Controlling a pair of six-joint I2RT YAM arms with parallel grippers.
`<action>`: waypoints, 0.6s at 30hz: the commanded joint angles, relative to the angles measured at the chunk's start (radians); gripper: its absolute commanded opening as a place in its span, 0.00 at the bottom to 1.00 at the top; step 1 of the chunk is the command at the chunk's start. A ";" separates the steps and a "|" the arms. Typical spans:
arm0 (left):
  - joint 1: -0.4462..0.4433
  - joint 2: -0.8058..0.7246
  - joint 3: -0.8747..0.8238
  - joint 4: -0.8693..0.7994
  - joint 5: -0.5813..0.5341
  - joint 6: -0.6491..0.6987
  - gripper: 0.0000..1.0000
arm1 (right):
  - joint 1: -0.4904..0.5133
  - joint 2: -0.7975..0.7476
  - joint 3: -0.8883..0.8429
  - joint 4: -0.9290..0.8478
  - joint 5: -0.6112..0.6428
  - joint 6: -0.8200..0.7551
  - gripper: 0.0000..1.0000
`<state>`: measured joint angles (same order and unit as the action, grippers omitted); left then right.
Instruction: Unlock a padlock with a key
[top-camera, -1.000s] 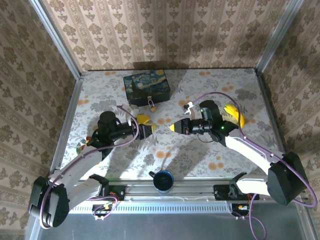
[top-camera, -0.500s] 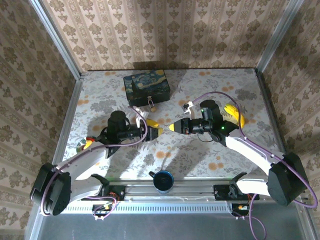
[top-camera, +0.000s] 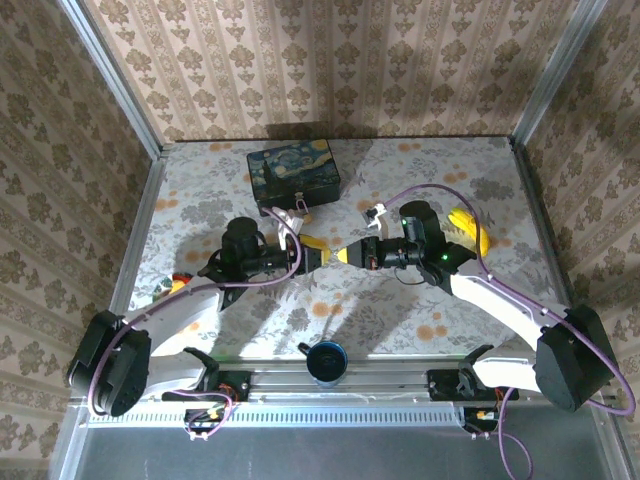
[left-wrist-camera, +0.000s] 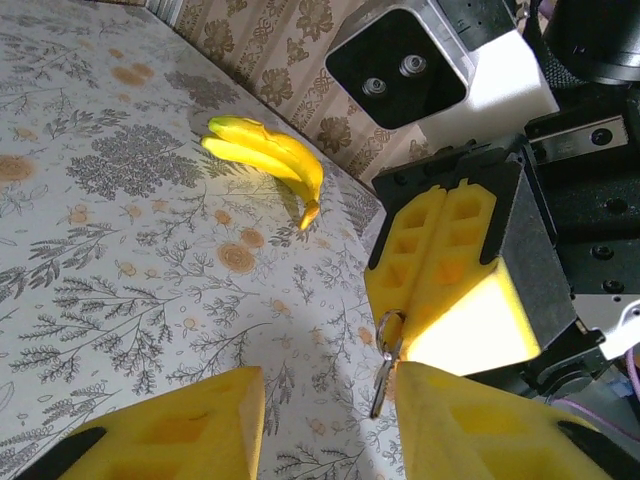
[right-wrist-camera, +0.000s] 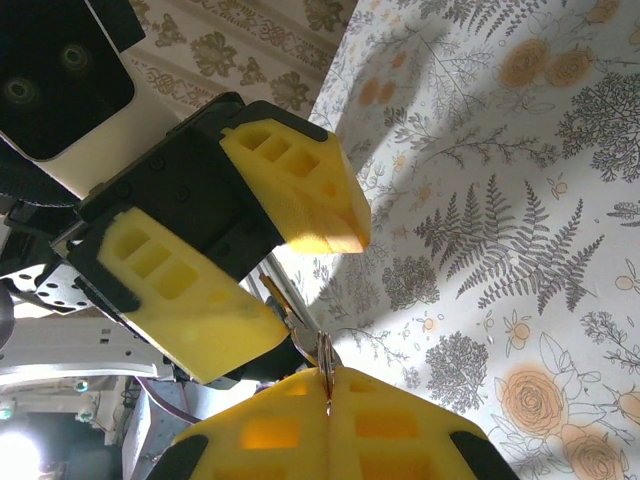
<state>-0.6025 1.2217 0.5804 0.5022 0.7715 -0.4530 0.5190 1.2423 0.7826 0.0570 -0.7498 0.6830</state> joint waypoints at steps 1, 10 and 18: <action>-0.011 0.012 0.039 0.042 0.026 -0.011 0.36 | 0.008 -0.006 -0.008 0.024 -0.033 0.005 0.00; -0.014 0.011 0.035 0.031 0.029 -0.020 0.01 | 0.015 0.008 -0.010 0.049 -0.031 0.018 0.00; -0.014 -0.059 0.024 -0.073 -0.040 0.004 0.00 | 0.015 0.008 -0.006 0.040 -0.015 0.018 0.00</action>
<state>-0.6159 1.2049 0.5957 0.4877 0.7780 -0.4736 0.5247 1.2518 0.7769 0.0708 -0.7414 0.6926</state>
